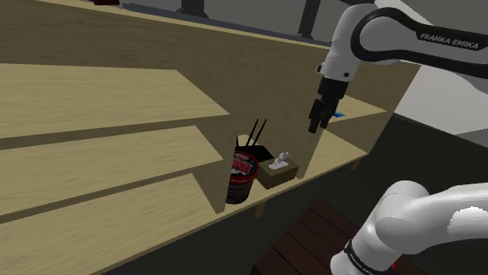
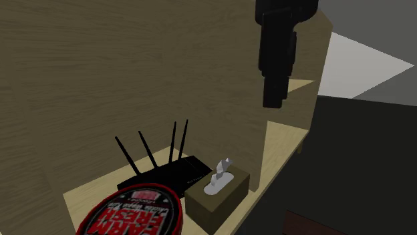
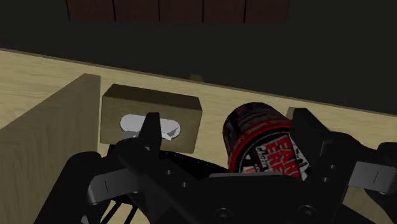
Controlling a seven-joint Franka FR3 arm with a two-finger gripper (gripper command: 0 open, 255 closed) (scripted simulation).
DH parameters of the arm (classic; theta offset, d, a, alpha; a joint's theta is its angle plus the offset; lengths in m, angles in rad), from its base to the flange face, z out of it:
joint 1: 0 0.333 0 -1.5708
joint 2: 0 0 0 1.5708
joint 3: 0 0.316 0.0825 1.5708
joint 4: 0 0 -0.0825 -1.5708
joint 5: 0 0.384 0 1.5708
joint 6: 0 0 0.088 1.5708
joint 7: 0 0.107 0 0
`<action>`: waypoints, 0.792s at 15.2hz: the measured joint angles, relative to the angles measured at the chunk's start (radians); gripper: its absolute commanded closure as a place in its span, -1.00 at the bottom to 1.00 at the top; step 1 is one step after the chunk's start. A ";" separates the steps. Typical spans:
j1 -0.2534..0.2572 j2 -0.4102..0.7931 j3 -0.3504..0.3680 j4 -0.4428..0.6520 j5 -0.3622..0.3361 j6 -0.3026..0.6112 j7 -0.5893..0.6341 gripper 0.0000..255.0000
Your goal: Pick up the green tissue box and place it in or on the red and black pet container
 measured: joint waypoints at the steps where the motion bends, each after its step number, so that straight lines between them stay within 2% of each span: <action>1: 0.000 0.000 0.000 0.000 0.000 0.000 0.000 -1.00; 5: -0.040 -0.025 -0.005 -0.127 0.036 0.162 0.078 -1.00; 12: -0.120 -0.028 -0.008 -0.382 0.130 0.561 0.235 -1.00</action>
